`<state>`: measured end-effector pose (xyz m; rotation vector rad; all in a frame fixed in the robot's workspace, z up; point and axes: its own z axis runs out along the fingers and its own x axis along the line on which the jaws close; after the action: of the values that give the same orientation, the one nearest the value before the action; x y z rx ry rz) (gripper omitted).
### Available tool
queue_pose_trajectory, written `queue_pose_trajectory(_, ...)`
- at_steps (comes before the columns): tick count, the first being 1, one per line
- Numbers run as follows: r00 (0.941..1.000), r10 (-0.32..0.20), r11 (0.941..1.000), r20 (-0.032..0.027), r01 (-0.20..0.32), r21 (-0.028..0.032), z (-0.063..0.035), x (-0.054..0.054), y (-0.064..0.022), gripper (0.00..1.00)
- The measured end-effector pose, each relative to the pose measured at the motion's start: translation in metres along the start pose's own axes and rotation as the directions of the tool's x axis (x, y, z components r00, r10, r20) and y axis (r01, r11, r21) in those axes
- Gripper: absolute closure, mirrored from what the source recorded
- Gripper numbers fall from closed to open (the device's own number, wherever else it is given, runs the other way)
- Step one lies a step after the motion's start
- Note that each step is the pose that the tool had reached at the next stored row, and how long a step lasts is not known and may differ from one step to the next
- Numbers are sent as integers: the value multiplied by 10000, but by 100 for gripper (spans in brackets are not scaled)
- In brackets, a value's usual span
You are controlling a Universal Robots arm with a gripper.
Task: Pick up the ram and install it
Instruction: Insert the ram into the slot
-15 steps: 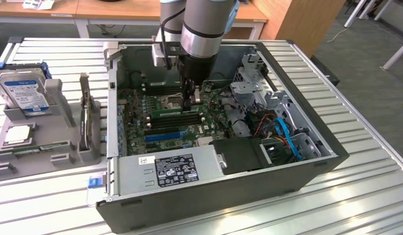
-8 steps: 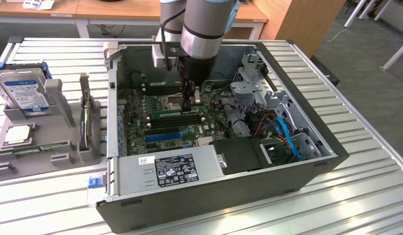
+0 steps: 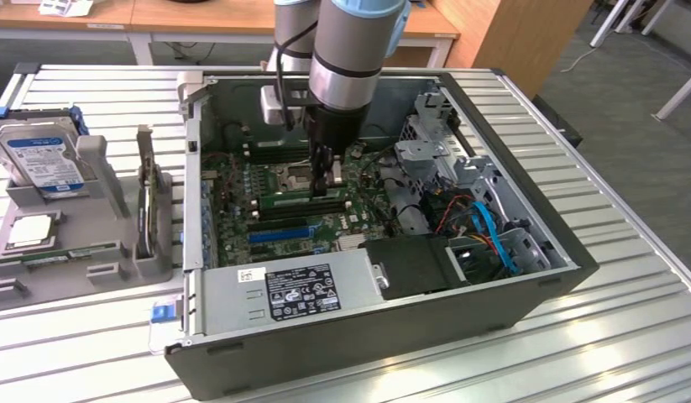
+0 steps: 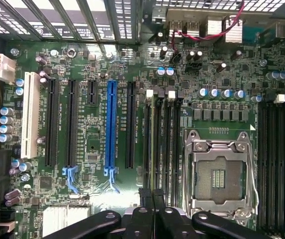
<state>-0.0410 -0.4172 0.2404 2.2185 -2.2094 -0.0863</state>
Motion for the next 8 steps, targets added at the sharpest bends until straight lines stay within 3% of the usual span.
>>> queue_pose_trajectory(8, 10000, -1, 10000, 2, 1, 1, 13, 7, -1, 89)
